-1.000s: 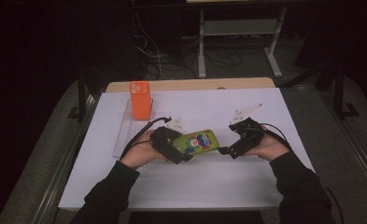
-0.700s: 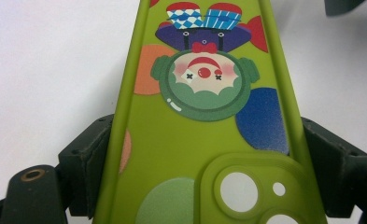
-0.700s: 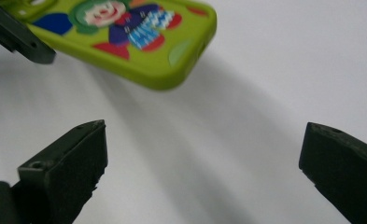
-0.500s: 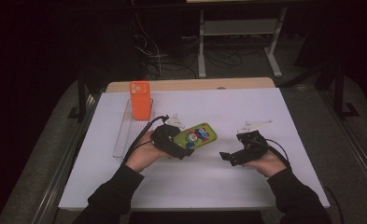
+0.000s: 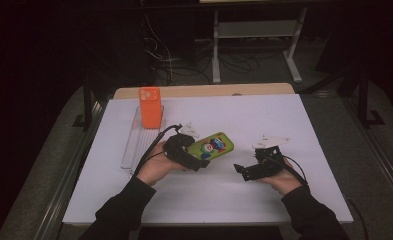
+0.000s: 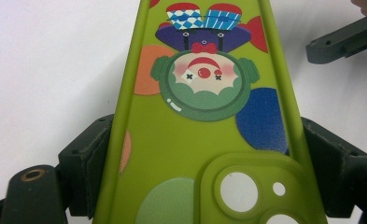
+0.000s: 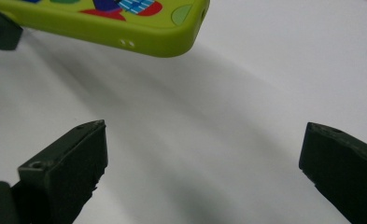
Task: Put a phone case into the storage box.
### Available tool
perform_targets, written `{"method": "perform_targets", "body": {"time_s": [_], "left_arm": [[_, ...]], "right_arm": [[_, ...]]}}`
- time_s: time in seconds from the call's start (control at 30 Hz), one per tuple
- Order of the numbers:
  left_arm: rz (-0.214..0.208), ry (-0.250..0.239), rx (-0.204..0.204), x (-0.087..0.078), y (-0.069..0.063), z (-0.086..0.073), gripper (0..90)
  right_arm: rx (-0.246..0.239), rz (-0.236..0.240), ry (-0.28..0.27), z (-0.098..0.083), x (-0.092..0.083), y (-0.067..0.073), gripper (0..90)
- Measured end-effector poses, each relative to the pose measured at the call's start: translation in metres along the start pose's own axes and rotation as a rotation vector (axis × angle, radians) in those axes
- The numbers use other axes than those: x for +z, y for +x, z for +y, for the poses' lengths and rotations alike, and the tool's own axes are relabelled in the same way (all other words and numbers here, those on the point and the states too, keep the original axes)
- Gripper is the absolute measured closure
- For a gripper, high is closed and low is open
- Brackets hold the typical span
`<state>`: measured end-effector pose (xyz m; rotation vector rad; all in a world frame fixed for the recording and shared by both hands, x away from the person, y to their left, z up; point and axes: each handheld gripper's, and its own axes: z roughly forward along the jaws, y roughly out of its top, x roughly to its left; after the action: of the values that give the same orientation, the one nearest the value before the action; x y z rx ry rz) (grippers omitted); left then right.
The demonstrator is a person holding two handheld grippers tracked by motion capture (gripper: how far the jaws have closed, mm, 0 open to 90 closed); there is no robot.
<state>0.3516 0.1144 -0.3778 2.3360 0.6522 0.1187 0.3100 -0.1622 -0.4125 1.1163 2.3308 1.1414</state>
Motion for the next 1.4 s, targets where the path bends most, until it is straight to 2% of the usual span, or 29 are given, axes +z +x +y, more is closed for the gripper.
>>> {"method": "perform_targets", "body": {"time_s": [0.07,0.17,0.23,0.33,0.53,0.57,0.63,0.7,0.77,0.8,0.83,0.9,0.93,1.0,1.2,1.23,1.33,1.37,1.4], "left_arm": [[0.0,-0.009,-0.011,0.001,-0.001,0.0,15.1],[-0.001,-0.005,-0.005,0.0,0.0,0.0,15.1],[-0.006,-0.008,-0.011,0.001,0.0,0.0,15.1],[-0.004,-0.001,0.001,0.0,0.001,0.0,15.1],[-0.005,0.0,0.0,0.0,0.001,0.0,15.1],[-0.005,-0.021,-0.027,0.001,-0.001,0.0,15.1],[-0.006,-0.02,-0.024,0.002,-0.001,0.0,15.1],[-0.004,0.001,0.01,0.0,0.002,0.0,15.1],[-0.007,0.005,0.013,0.001,0.002,0.0,15.1],[-0.008,-0.014,-0.014,0.003,-0.001,0.0,15.1],[-0.006,-0.011,-0.006,0.003,0.0,0.0,15.1],[-0.007,0.013,0.035,0.002,0.003,0.0,15.1],[-0.009,0.013,0.031,0.001,0.002,0.0,15.2],[-0.011,-0.013,-0.017,0.003,-0.001,-0.001,15.1],[-0.015,-0.003,-0.016,0.003,0.0,-0.001,15.1],[-0.017,-0.004,-0.027,0.004,-0.001,-0.001,15.1],[-0.017,0.009,-0.009,0.003,0.0,-0.001,15.1],[-0.017,0.009,-0.006,0.003,0.0,-0.001,15.1],[-0.017,0.009,-0.005,0.003,0.0,-0.001,15.1]], "right_arm": [[-0.015,-0.013,0.003,0.0,0.0,0.001,0.5],[-0.065,-0.04,0.0,0.001,0.0,0.004,0.5],[-0.133,-0.072,0.011,0.0,0.001,0.006,0.5],[-0.194,-0.094,0.016,-0.001,0.003,0.009,0.5],[-0.257,-0.139,0.014,-0.001,0.004,0.016,0.5],[-0.279,-0.149,0.016,-0.001,0.004,0.017,0.5],[-0.33,-0.174,0.01,-0.002,0.004,0.019,0.5],[-0.376,-0.199,0.008,-0.002,0.004,0.021,0.5],[-0.438,-0.236,0.0,-0.002,0.004,0.025,0.5],[-0.455,-0.247,-0.003,-0.002,0.005,0.027,0.5],[-0.49,-0.269,-0.003,-0.003,0.005,0.029,0.5],[-0.554,-0.3,0.001,-0.003,0.005,0.031,0.5],[-0.564,-0.307,-0.007,-0.003,0.005,0.033,0.5],[-0.608,-0.335,-0.011,-0.004,0.006,0.037,0.5],[-0.715,-0.412,-0.037,-0.005,0.008,0.045,0.5],[-0.763,-0.425,-0.033,-0.005,0.008,0.045,0.5],[-0.869,-0.479,-0.03,-0.004,0.008,0.049,0.6],[-0.878,-0.495,-0.046,-0.005,0.009,0.052,0.5],[-0.917,-0.514,-0.057,-0.005,0.009,0.053,0.6]]}}
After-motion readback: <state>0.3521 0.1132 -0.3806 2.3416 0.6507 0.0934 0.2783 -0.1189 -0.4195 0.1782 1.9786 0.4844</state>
